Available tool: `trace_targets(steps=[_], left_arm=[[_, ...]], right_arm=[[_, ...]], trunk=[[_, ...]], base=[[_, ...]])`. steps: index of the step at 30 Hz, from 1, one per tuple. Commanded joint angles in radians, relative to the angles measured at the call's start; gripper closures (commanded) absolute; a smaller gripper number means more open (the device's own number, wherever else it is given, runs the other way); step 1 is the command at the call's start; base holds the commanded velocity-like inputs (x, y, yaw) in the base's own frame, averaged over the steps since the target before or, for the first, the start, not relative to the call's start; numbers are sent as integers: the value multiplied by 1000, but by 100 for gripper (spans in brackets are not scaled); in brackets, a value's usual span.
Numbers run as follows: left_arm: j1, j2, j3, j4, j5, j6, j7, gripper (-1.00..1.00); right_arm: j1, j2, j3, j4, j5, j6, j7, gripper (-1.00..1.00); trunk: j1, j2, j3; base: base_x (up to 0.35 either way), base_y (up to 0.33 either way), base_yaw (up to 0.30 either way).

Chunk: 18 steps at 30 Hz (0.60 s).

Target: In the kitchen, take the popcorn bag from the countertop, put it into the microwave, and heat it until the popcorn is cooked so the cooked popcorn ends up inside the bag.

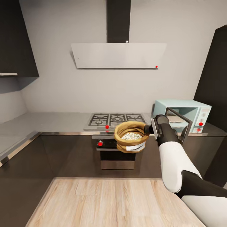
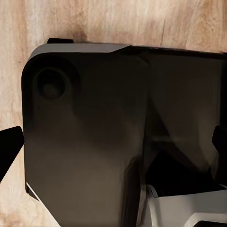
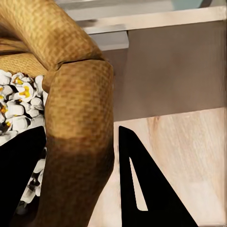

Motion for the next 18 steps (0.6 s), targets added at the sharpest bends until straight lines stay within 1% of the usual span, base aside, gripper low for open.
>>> trace_targets(steps=[1,13,18], left_arm=[[0,0,1,1,6,-3,0,-100],[-1,-1,0,2,6,-3,-1,-100],[-1,-2,0,2,5,-3,-2,-100]], right_arm=[[-1,1,-4,-1,1,2,0,100],[-1,1,-4,-1,1,2,0,100],[-1,1,-4,-1,1,2,2,100]], trunk=[[0,-1,-1],[0,-1,-1],[0,-1,-1]], base=[[0,0,-219],[0,0,-216],[-26,0,-44]])
